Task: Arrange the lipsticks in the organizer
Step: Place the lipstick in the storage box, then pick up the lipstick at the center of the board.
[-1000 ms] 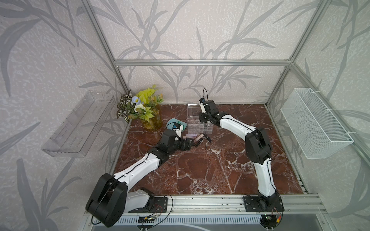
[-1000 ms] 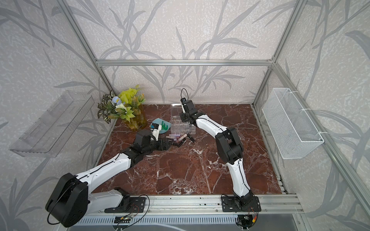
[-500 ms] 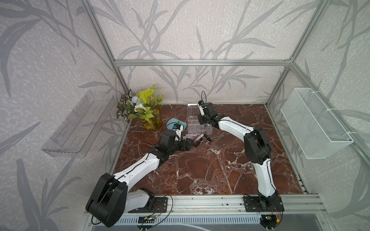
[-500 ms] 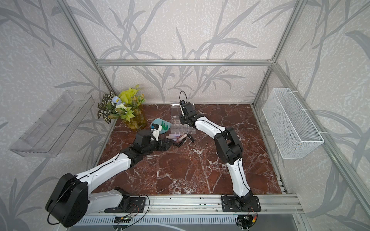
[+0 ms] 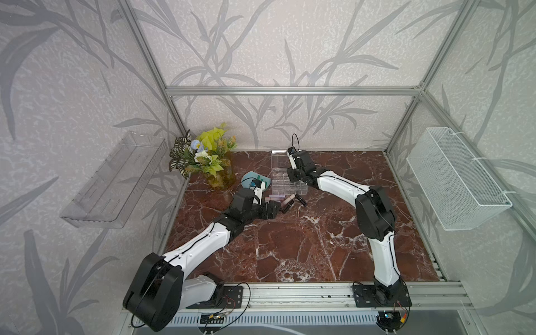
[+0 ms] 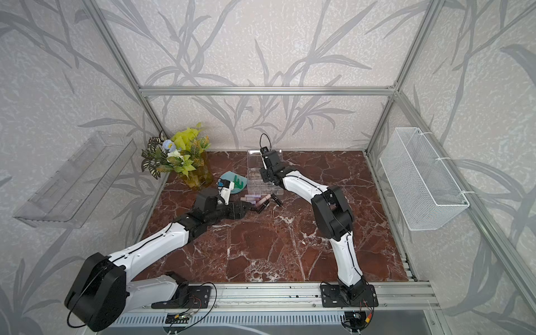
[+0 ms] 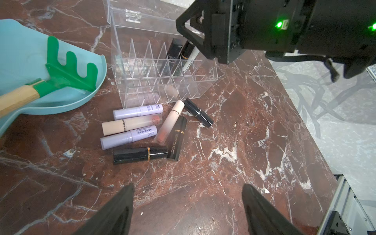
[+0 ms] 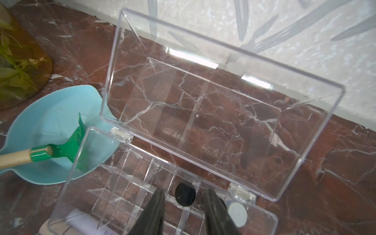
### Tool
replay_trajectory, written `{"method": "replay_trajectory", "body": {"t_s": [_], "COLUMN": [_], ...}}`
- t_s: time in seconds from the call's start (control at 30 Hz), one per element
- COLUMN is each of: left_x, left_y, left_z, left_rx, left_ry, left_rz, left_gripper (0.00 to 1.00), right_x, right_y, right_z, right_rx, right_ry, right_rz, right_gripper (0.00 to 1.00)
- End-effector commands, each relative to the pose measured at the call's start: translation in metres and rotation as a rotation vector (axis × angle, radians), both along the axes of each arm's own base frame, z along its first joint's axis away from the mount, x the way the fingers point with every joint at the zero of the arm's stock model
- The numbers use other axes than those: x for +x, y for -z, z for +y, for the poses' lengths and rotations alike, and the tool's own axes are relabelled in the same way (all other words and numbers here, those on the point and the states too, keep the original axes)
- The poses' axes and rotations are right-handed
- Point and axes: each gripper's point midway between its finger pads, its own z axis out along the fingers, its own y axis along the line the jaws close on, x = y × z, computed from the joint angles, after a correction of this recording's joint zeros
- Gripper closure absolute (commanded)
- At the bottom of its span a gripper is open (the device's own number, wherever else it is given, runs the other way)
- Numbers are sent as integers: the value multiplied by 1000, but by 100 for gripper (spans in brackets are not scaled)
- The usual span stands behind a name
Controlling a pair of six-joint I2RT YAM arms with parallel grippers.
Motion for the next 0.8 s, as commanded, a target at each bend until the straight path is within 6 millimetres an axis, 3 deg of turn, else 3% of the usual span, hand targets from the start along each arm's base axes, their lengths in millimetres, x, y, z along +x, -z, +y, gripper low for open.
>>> {"method": "replay_trajectory", "body": {"t_s": [0.0, 0.17, 0.33, 0.5, 0.63, 0.77], "left_x": [-1, -2, -1, 0, -1, -2], "left_y": [-13, -11, -12, -16, -23, -31], "left_z": [-3, -6, -6, -7, -12, -16], "left_rx": [-5, -8, 1, -11, -44, -60], "left_ry": [38, 49, 47, 49, 63, 78], "left_rz": [-32, -18, -21, -26, -34, -47], "left_gripper": [15, 17, 18, 19, 19, 19], "right_x": [-19, -62, -112, -153, -172, -182], "right_y": [-64, -97, -96, -69, -43, -16], "right_z": [2, -6, -27, -59, -78, -84], "right_rx": [46, 116, 143, 128, 82, 44], "right_ry": [-16, -51, -62, -13, 17, 15], "right_rz": [-82, -30, 104, 191, 237, 288], "right_gripper": [61, 56, 53, 52, 52, 51]}}
